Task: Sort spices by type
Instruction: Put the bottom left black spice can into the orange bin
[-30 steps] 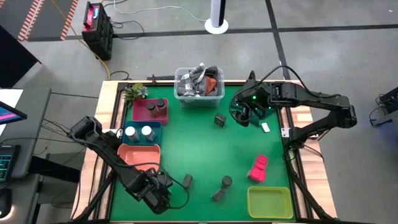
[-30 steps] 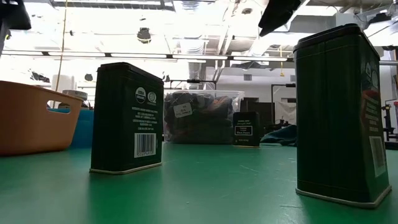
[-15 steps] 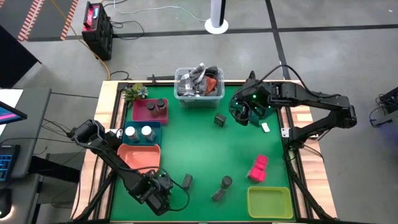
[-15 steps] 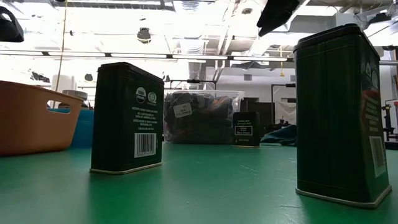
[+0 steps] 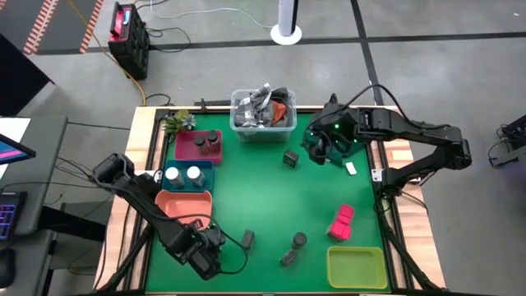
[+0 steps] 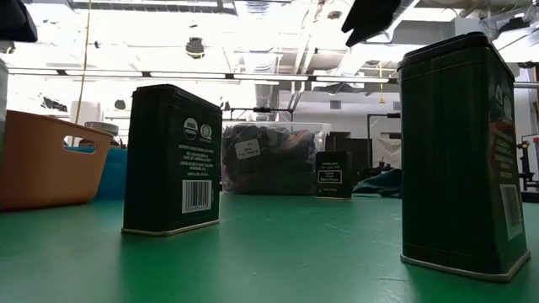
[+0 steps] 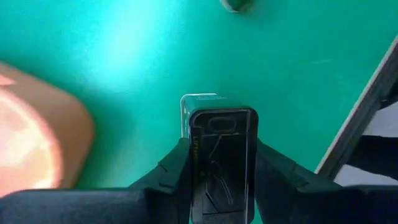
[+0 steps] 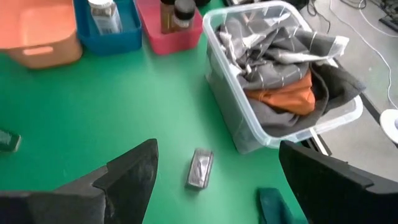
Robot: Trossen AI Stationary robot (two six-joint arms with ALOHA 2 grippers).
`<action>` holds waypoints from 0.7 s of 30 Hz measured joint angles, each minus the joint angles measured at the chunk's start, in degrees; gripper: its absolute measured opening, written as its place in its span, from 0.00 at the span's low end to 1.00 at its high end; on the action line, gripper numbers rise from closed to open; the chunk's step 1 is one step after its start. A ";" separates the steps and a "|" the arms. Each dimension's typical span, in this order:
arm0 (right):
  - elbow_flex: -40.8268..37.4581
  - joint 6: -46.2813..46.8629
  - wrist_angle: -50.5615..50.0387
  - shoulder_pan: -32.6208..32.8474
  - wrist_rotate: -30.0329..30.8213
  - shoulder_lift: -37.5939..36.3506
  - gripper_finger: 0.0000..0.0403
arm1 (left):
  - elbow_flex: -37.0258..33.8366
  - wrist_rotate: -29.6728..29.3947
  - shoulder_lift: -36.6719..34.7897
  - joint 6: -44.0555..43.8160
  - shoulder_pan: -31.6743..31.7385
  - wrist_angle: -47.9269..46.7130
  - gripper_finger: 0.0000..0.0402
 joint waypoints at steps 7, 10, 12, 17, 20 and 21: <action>0.00 1.76 0.81 -0.35 0.00 0.00 0.89 | 0.00 -3.33 -8.02 0.87 0.00 -7.16 0.34; 0.00 2.78 1.29 -0.38 0.00 0.00 0.89 | 0.00 -6.65 -12.94 -0.74 0.00 -9.67 0.33; 0.00 2.94 2.63 -0.37 0.00 0.00 0.89 | 0.00 -9.08 -16.42 -1.41 0.00 -11.86 0.33; 0.00 4.33 4.96 -0.26 0.00 0.00 0.89 | 0.00 -12.50 -23.33 -6.50 0.00 -24.10 0.33; 0.00 5.51 5.01 -0.22 0.01 0.00 0.89 | -0.03 -12.57 -25.52 -11.61 0.00 -33.02 0.33; 0.00 5.82 5.04 -0.22 0.00 0.00 0.89 | -0.39 -12.60 -26.22 -12.80 0.00 -34.66 0.33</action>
